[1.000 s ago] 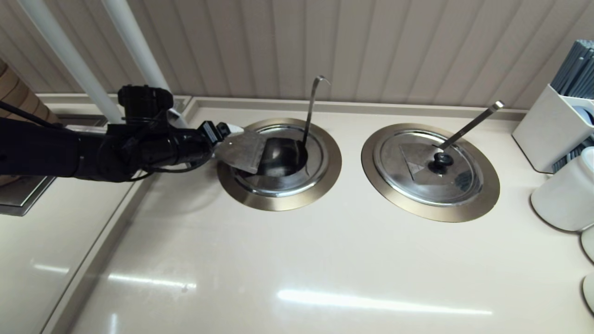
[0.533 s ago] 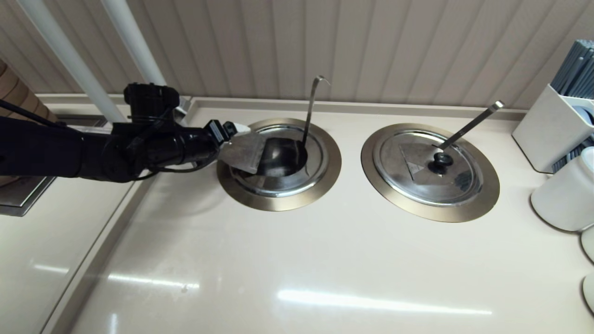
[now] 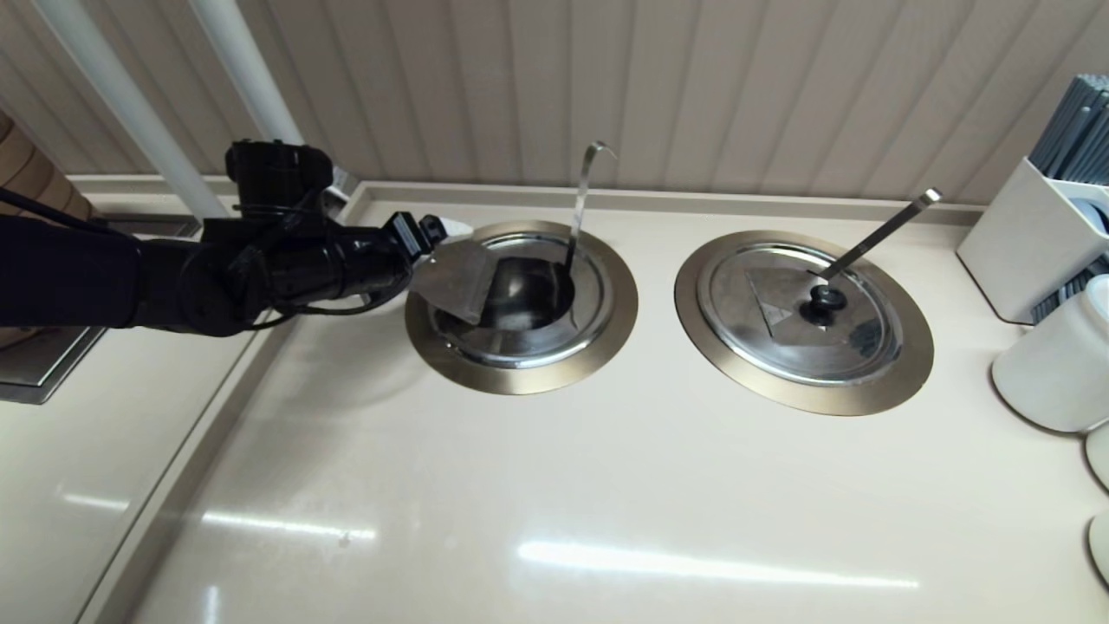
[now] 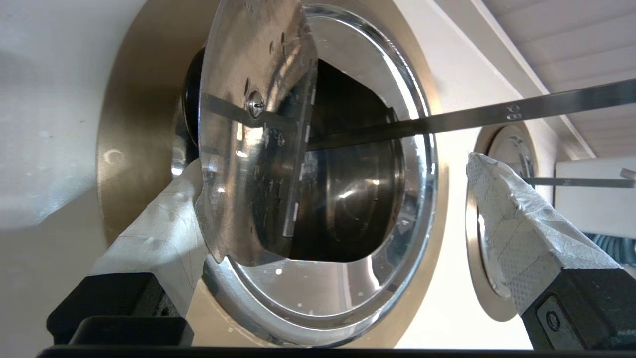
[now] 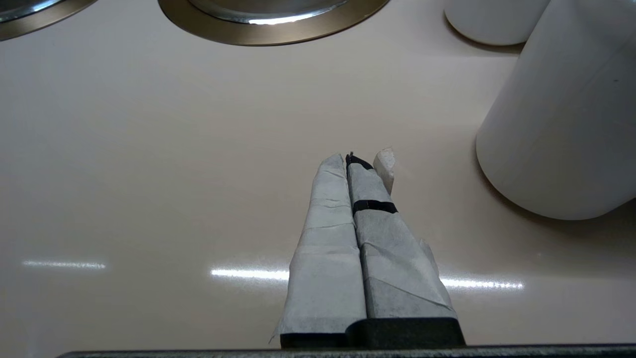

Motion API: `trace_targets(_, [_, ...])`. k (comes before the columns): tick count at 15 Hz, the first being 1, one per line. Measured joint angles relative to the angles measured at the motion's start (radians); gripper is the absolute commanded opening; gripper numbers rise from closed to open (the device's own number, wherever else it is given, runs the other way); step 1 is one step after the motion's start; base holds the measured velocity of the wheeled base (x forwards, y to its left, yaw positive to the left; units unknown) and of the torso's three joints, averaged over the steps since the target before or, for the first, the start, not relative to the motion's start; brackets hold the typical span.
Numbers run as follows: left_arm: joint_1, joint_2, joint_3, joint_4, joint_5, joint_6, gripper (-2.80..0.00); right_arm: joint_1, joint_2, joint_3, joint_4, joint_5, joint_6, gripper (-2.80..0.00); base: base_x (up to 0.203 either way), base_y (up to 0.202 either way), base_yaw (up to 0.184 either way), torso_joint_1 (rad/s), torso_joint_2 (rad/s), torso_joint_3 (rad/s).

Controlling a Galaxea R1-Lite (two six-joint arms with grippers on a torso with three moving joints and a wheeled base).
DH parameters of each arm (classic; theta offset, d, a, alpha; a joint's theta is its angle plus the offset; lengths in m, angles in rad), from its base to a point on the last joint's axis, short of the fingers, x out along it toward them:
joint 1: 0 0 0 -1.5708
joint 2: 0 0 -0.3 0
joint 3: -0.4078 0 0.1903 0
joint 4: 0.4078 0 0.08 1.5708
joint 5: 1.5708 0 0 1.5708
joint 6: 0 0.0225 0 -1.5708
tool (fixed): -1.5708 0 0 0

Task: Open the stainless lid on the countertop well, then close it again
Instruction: Close the lid

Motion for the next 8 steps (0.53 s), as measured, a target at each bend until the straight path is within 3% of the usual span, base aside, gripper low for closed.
trace_targets(8, [-0.045, -0.048, 0.017, 0.0, 0.001, -0.014, 0.0, 0.0, 0.0, 0.0, 0.0, 0.0, 0.0, -2.8, 0.0, 0.0, 0.0, 0.0, 0.0, 0.0])
